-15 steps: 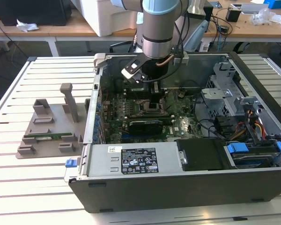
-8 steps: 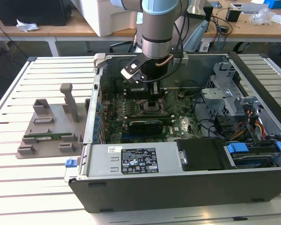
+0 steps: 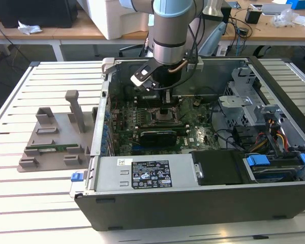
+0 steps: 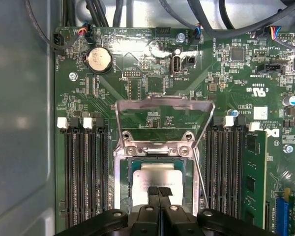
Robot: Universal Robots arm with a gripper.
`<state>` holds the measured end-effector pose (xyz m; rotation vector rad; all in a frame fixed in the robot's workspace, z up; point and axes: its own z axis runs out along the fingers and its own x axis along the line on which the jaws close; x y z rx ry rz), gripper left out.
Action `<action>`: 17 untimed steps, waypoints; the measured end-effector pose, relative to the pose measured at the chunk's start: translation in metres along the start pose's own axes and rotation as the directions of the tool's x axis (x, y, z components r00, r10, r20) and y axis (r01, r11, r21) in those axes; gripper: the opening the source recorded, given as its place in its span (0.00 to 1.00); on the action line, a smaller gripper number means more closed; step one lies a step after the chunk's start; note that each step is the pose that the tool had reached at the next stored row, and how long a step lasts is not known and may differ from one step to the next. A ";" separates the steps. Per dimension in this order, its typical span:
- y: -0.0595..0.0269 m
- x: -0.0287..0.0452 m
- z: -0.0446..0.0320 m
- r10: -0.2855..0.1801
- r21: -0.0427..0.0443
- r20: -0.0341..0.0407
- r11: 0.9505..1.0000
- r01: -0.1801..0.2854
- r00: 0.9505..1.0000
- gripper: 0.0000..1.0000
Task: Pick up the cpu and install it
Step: 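Place the cpu into insertion slot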
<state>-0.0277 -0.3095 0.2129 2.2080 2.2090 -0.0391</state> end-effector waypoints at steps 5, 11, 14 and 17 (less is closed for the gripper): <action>0.0097 0.0002 0.0092 -0.001 0.001 0.000 1.000 0.001 1.000 0.11; 0.0136 -0.0004 -0.0143 -0.001 0.001 0.000 1.000 0.001 1.000 0.11; 0.0136 -0.0009 -0.0306 -0.002 0.001 0.000 1.000 0.002 1.000 0.11; 0.0135 -0.0014 -0.0467 -0.001 0.001 0.000 1.000 0.001 1.000 0.11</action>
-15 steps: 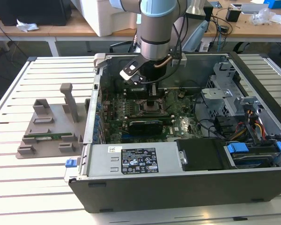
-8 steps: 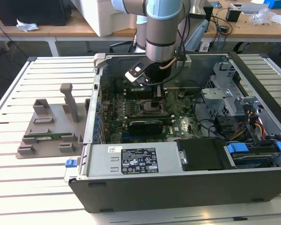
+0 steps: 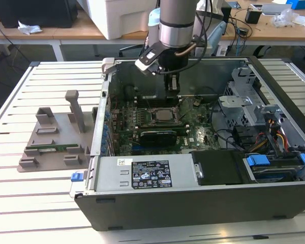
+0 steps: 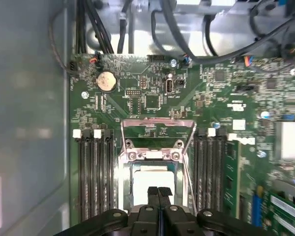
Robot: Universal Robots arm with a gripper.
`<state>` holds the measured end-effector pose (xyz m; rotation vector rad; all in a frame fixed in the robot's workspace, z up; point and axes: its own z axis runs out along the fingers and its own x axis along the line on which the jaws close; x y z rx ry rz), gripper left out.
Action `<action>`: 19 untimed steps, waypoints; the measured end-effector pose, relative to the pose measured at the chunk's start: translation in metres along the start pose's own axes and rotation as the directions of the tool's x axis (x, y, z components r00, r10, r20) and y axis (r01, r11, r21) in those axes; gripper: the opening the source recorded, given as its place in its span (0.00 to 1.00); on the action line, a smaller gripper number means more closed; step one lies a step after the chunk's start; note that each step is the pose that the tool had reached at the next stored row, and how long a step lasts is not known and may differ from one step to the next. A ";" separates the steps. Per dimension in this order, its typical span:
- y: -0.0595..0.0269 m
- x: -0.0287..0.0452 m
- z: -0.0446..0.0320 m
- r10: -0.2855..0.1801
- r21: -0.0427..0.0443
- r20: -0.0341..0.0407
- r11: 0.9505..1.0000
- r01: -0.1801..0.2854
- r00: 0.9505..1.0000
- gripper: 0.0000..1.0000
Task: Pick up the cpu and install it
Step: 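Place the cpu into insertion slot, then close the cpu cover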
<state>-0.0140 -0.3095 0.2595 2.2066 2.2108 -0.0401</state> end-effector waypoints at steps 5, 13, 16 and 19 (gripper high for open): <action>-0.0001 -0.0008 -0.0249 0.000 0.000 0.000 1.000 0.000 1.000 0.11; -0.0001 -0.0008 -0.0254 0.000 0.000 0.000 1.000 0.000 1.000 0.11; -0.0001 -0.0008 -0.0254 0.000 0.000 0.000 1.000 0.000 1.000 0.11; -0.0001 -0.0007 -0.0254 0.000 0.000 0.000 1.000 0.000 1.000 0.11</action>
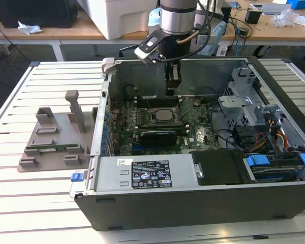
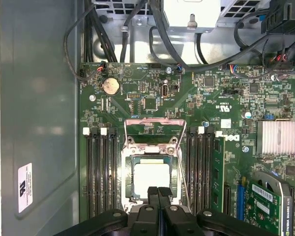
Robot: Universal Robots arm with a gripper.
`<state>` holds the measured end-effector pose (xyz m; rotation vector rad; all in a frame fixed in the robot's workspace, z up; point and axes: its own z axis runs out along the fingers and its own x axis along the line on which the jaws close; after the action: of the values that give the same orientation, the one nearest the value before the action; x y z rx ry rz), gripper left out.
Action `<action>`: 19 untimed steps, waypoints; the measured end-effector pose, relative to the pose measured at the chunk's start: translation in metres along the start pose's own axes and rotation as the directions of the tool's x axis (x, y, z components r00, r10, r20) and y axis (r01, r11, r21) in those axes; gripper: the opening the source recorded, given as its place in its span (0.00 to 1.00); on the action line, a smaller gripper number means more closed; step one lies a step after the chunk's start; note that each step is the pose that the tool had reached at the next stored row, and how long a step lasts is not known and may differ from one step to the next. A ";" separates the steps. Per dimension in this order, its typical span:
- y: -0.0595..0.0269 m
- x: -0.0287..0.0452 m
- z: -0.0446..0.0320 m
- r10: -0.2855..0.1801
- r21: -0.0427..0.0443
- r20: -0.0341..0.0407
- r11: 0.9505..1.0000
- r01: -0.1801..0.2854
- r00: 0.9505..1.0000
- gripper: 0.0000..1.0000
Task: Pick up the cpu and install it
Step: 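Close the cpu cover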
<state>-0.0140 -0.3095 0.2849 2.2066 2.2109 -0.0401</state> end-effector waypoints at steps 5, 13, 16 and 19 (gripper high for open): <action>0.0255 0.0011 0.0011 0.000 0.008 0.001 1.000 0.000 1.000 0.11; 0.0748 0.0047 0.0136 -0.001 0.036 0.002 0.999 0.001 1.000 0.11; 0.0922 0.0060 0.0208 -0.002 0.042 0.002 0.999 0.002 1.000 0.11; 0.0926 0.0062 0.0285 -0.002 0.043 0.002 0.999 0.002 1.000 0.11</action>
<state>0.0784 -0.3039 0.2557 2.2253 2.2319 -0.0903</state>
